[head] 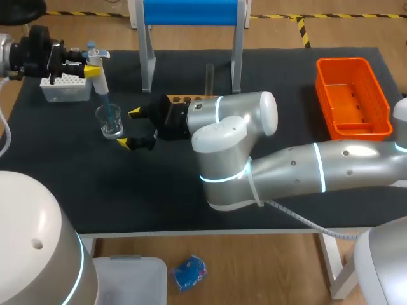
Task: Invert the test tube, pick up the pipette, mount the tip to pipette, aspirate from beaker and dispense into the tube, eject the tip, return the pipette, and cap with the stopper.
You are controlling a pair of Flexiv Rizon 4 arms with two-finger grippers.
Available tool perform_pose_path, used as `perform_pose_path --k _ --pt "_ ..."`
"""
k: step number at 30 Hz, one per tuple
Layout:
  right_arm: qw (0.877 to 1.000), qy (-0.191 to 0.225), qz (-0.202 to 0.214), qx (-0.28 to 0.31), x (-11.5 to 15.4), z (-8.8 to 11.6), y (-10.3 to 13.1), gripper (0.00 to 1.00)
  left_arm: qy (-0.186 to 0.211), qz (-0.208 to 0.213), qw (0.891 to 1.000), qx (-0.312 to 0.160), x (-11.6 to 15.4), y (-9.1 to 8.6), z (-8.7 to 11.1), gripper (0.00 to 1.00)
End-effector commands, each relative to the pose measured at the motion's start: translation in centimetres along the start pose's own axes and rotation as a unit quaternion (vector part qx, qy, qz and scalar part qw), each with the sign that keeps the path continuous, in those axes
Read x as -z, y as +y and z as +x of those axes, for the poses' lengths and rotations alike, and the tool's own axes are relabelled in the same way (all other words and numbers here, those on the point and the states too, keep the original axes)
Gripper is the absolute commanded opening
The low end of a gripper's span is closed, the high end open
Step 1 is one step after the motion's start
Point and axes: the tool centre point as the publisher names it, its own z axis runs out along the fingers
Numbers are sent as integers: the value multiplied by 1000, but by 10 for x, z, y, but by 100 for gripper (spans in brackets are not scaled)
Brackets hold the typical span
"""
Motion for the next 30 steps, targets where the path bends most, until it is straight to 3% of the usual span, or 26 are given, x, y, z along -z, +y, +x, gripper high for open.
perform_pose_path --k 1,8,13,19,24,30 --pt "1000 0 -1 2 0 1 2 100 2 1 1000 -1 1 1 -1 0" --pt "1000 6 -1 3 32 -2 51 100 2 1 1000 -1 1 1 -1 0" --pt "999 10 17 49 63 -10 93 100 2 1 1000 -1 1 1 -1 0" --pt "995 63 23 74 95 -30 133 100 2 1 1000 -1 1 1 -1 0" --pt "992 77 41 93 103 -47 158 100 2 1 1000 -1 1 1 -1 0" --pt "989 84 62 104 90 -62 180 100 2 1 1000 -1 1 1 -1 0"
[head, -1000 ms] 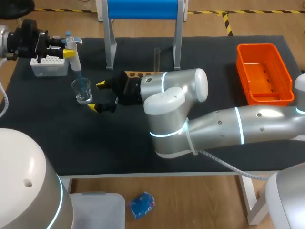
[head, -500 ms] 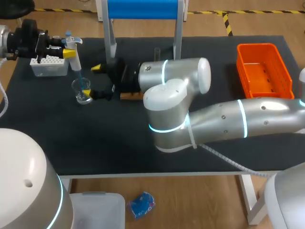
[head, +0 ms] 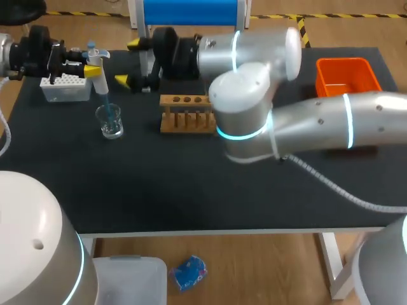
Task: Invert the test tube, pick up the pipette, mount the tip to pipette, aspirate from beaker and dispense into the tube, eject the tip, return the pipette, and cap with the stopper.
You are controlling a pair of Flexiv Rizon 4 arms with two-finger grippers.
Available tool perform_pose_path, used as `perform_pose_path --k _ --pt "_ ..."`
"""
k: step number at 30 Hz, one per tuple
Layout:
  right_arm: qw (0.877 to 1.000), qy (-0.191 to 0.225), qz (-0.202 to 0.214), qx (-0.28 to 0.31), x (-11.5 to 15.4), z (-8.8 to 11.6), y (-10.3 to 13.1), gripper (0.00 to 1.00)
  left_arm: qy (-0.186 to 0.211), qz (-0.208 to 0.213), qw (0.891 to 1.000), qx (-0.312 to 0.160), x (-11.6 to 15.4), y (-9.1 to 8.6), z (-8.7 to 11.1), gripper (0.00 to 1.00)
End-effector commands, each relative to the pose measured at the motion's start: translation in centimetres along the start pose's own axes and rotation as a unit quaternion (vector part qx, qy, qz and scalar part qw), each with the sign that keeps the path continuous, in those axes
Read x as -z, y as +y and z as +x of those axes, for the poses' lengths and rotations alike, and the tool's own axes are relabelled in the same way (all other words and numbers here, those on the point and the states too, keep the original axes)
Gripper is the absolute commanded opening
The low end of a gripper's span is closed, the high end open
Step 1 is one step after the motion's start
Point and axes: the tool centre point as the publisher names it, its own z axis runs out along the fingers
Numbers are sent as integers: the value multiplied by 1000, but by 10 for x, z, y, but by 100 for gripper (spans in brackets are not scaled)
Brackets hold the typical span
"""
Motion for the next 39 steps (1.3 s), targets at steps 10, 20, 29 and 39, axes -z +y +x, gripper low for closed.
perform_pose_path --k 10,20,29,39 --pt "979 168 88 -68 -15 -17 27 100 2 1 1000 -1 1 1 -1 0" --pt "975 181 102 -73 -18 -16 33 100 2 1 1000 -1 1 1 -1 0" --pt "975 176 109 -82 -21 -14 31 0 2 1 1000 -1 1 1 -1 0" --pt "976 175 94 -86 -32 -15 47 0 2 1 1000 -1 1 1 -1 0"
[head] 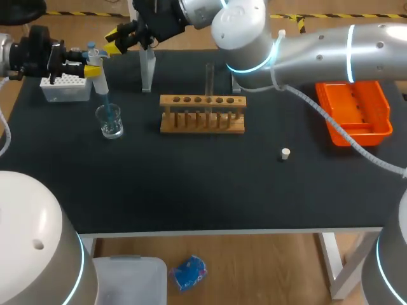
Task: Invert the test tube, pick up the pipette, mount the tip to pipette, aspirate from beaker and dispense into the tube, eject the tip, return the pipette, and cap with the stopper.
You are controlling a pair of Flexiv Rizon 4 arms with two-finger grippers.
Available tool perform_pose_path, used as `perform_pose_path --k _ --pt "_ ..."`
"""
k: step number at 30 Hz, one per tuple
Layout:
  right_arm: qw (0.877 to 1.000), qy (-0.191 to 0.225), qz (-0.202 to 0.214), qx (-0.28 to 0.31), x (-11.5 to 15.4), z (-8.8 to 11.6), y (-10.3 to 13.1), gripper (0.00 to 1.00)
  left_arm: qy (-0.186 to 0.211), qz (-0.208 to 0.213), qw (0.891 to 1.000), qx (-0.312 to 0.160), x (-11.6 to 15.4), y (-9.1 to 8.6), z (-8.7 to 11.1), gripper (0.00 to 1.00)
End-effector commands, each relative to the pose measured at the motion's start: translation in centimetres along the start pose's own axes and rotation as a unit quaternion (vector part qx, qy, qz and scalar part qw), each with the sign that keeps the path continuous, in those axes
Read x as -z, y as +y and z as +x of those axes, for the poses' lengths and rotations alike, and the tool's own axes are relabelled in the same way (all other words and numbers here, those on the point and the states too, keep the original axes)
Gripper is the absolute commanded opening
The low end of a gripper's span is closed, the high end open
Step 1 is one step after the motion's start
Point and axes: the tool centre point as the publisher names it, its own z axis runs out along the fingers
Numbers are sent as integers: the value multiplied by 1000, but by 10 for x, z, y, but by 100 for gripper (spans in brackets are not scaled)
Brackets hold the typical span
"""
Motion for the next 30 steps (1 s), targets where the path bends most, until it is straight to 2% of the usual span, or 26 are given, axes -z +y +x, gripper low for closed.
perform_pose_path --k 1,15,30 --pt "1000 3 27 3 -5 -4 11 0 2 1 1000 -1 1 1 -1 0" --pt "999 15 26 13 -31 -7 24 0 2 1 1000 -1 1 1 -1 0" --pt "999 5 33 12 -31 -16 19 0 2 1 1000 -1 1 1 -1 0"
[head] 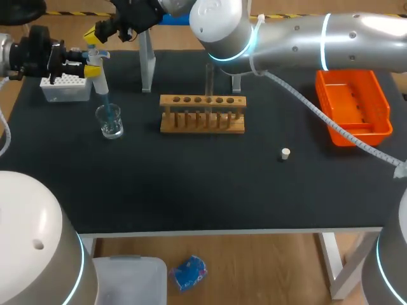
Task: Invert the test tube, pick up the pipette, mount the tip to pipette, aspirate from beaker and dispense into the tube, eject the tip, return the pipette, and cap with the stopper.
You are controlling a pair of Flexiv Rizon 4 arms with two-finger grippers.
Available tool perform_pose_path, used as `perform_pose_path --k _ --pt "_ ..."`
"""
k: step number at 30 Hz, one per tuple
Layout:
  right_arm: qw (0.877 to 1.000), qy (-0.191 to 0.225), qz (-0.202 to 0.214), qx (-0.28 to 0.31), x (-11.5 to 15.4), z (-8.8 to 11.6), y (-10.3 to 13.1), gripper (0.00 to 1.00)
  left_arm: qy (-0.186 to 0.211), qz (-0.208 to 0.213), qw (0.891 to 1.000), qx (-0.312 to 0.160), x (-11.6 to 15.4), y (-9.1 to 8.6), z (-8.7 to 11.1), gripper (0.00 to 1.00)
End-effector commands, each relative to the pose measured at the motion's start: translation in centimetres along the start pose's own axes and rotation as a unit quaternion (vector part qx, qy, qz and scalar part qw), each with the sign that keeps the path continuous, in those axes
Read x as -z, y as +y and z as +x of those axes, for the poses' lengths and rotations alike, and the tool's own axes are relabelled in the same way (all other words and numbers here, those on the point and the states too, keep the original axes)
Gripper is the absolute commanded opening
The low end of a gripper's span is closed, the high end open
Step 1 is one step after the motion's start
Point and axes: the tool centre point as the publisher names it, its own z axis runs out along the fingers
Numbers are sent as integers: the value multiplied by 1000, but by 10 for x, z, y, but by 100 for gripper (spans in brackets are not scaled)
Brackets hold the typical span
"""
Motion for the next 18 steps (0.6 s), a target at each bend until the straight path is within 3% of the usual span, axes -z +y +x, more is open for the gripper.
perform_pose_path --k 1,18 --pt "1000 -1 3 -3 3 -1 -1 0 2 1 1000 -1 1 1 -1 0" --pt "1000 1 5 -5 2 -4 -6 0 2 1 1000 -1 1 1 -1 0"
